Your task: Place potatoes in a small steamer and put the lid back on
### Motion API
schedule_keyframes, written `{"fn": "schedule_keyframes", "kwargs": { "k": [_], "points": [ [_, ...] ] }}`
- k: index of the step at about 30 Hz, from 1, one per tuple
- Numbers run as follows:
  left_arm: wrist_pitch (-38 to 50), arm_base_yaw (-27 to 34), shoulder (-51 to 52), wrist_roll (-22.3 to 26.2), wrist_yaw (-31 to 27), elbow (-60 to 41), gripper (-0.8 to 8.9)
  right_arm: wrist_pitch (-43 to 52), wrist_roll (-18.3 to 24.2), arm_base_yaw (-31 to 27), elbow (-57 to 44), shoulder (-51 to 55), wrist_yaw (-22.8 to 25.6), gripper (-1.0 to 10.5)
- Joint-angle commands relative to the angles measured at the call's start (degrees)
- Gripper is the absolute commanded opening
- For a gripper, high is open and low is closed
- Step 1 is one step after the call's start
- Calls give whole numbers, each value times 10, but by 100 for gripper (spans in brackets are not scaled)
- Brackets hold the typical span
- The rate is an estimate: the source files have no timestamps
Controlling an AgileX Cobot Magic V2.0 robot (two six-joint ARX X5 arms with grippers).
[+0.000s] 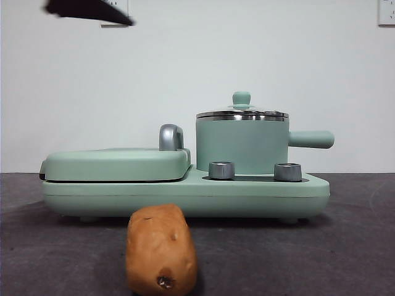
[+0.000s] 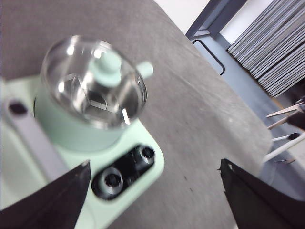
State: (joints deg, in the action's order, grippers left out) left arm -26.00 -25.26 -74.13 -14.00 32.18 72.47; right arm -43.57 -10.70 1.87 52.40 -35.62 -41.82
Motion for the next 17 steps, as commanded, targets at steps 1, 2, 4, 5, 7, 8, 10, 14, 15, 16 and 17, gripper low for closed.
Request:
{"fn": "schedule_keyframes", "kwargs": {
  "k": [1,2,4,5,7,8,10,14,15,16,17],
  "points": [
    [-11,-28,-75,33,-32,88,437,2,2,2,9,-3,0,539],
    [-17,-38,-103,39,-47,119,437,2,2,2,9,-3,0,539],
    [-28,-57,-154,41,-77,175,436,2,-4,2,9,-3,0,539],
    [-34,-67,-179,41,-97,203,436,2,-7,2,9,-3,0,539],
    [-45,-84,-228,41,-136,256,436,2,-9,2,9,-3,-2,539],
    [-50,-92,-251,41,-152,281,436,2,-9,2,9,-3,-2,539],
    [-63,-106,-296,42,-186,331,435,2,-9,2,9,-3,-2,539],
    [-82,-129,-374,57,-256,416,435,2,-9,2,9,-3,-2,539],
    [-85,-133,-389,61,-271,432,435,2,-9,2,9,-3,-2,539],
    [-88,-137,-405,65,-286,449,435,0,-9,2,9,-3,-2,539],
    [-92,-140,-420,64,-295,463,435,-1,-9,2,9,-3,-2,539]
  ]
}}
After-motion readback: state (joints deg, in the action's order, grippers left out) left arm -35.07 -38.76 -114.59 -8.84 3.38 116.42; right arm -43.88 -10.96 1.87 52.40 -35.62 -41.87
